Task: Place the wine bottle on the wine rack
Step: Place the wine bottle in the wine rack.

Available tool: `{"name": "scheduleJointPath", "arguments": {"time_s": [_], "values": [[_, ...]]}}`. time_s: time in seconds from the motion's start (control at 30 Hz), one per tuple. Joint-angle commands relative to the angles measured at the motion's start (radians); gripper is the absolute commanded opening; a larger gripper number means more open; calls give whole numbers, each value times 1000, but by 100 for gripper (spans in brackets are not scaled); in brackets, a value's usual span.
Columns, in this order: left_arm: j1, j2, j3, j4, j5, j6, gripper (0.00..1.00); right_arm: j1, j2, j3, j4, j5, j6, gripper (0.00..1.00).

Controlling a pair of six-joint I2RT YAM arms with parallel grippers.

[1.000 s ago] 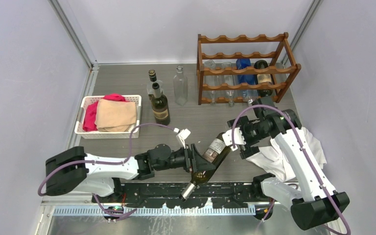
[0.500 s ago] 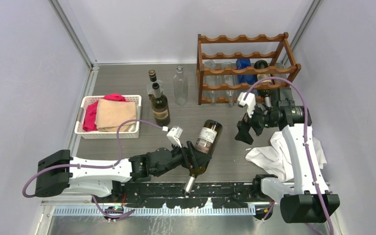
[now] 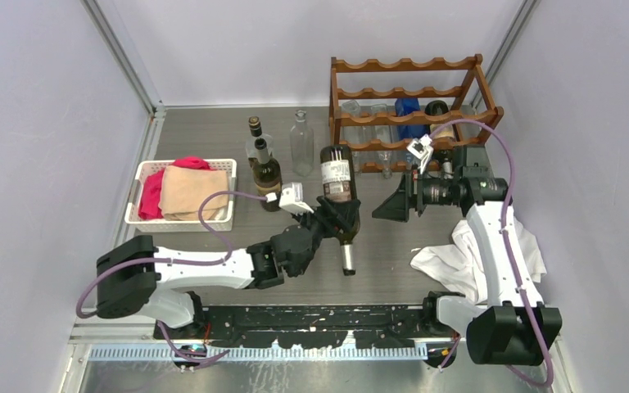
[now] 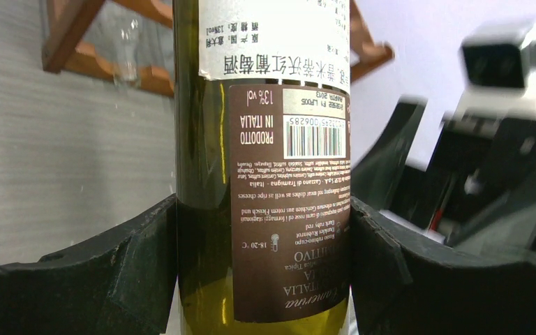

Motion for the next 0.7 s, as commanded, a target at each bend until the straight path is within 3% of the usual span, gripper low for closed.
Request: {"name": "scheduleJointPath", "arguments": {"time_s": [0.0,0.17,0.33,0.47,0.67], "values": [[56,45,131,202,-149,-60,0,5,-89,-136,303,-8,354,100],[64,144,257,198,-209,-90,0,23,-196,-253,555,81,542,100],[64,209,375,151,-272,-97,0,49,-189,-227,576,127,551,100],[64,257,450,173,-316,-74,0,161,-190,-219,557,266,518,97],[64,305,518,216,-330,-34,0,184,-177,-210,563,420,503,68]]}}
